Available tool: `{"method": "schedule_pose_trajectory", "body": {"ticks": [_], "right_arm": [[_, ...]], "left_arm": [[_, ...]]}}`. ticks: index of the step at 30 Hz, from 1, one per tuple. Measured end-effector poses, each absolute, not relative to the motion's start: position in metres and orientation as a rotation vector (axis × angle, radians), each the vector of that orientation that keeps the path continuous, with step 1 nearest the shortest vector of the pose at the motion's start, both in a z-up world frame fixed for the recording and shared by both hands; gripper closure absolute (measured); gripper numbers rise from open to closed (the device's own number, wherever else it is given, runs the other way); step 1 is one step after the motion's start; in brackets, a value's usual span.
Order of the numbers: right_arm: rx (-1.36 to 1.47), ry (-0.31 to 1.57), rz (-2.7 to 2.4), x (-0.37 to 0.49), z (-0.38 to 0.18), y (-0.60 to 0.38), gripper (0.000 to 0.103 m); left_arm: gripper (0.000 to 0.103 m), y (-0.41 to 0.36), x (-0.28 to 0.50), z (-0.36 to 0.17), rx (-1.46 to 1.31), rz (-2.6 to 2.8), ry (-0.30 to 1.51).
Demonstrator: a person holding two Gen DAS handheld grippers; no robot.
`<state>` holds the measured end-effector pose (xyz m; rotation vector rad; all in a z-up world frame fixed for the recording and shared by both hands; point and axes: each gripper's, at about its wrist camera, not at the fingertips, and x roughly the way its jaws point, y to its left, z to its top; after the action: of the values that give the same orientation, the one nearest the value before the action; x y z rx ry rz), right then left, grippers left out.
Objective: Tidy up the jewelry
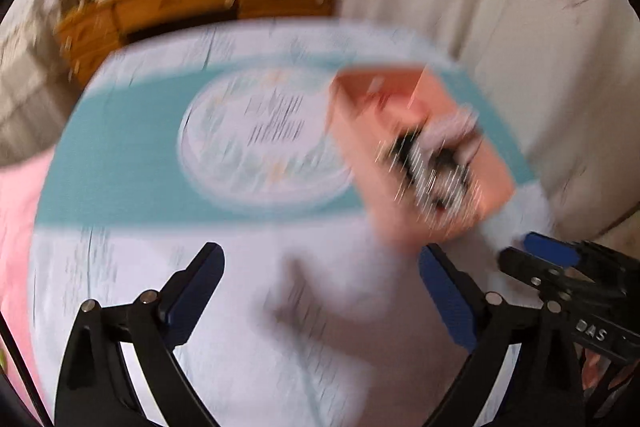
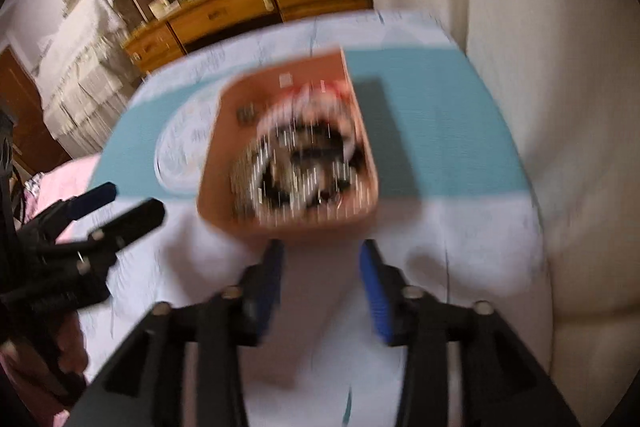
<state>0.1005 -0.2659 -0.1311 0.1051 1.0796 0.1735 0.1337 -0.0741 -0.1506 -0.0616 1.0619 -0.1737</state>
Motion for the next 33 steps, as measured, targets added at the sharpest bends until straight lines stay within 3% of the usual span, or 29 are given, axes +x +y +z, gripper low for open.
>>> {"method": "schedule_pose_trajectory", "body": {"ticks": [2, 5, 10, 14, 18, 23, 33], "right_arm": [[0.141, 1.151, 0.138, 0.080, -0.138, -0.263, 0.036], [0.246, 1.228, 0.127, 0.045, -0.141, -0.257, 0.020], [0.278, 1.281, 0.149, -0.008, -0.132, -0.235, 0.004], [0.194, 1.290, 0.192, -0.011, -0.112, -0.224, 0.003], [0.160, 1.339, 0.234, -0.001, -0.072, -0.226, 0.003], [0.065, 1.224, 0.236, -0.010, -0.008, -0.244, 0.002], [0.166, 1.096, 0.290, -0.027, 0.025, -0.284, 0.002]], "left_arm": [[0.006, -0.063, 0.116, -0.155, -0.072, -0.170, 1.144], [0.006, -0.049, 0.077, -0.153, -0.086, -0.171, 1.241], [0.006, -0.037, 0.025, -0.130, -0.028, -0.046, 1.297], [0.006, -0.046, 0.013, -0.100, 0.025, 0.028, 1.317], [0.003, -0.044, 0.012, -0.053, -0.120, 0.059, 1.289], [0.001, -0.058, 0.018, -0.015, -0.126, 0.100, 1.198], [0.001, -0.094, 0.000, 0.008, -0.057, 0.132, 1.087]]}}
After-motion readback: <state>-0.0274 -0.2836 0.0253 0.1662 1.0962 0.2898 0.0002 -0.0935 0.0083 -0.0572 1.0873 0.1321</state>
